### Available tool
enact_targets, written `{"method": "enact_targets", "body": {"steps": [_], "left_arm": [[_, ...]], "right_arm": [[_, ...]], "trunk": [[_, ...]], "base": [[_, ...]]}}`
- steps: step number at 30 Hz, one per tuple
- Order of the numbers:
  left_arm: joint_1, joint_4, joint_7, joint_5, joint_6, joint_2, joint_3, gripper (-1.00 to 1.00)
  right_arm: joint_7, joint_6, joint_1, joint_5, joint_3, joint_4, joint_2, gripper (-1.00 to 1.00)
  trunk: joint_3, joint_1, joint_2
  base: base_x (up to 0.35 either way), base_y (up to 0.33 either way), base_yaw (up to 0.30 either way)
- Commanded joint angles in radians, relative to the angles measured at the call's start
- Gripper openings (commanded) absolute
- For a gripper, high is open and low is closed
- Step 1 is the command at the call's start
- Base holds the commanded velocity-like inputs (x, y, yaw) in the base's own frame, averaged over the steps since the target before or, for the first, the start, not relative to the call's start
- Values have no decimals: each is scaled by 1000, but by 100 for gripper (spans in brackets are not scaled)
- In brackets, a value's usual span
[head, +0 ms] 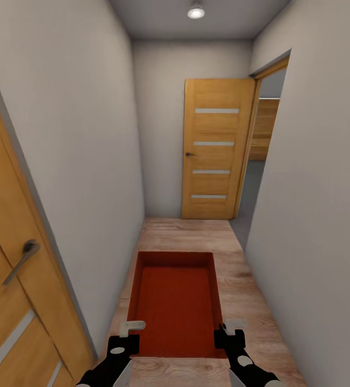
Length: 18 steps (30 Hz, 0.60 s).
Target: Move the two storage containers from the living room to the garage. In the garage, place one container on the floor and stack the other container on top of it (either order is fine).
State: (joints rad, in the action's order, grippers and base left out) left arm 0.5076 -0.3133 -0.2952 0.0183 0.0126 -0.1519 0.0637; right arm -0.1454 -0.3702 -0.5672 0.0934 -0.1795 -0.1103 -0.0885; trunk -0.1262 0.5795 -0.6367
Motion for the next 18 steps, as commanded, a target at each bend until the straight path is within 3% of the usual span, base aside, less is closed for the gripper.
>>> {"method": "enact_targets", "body": {"steps": [1,18], "left_arm": [[0,13,-12,16,3,6,25,-100],[0,13,-12,16,3,6,27,-100]], "right_arm": [[-3,-96,-2,0,-5,-2,3,-100],[-3,-96,-2,-1,-5,-2,3,-100]], "trunk": [[-2,1,-1],[-2,1,-1]], "base": [[322,0,0],[322,0,0]]}}
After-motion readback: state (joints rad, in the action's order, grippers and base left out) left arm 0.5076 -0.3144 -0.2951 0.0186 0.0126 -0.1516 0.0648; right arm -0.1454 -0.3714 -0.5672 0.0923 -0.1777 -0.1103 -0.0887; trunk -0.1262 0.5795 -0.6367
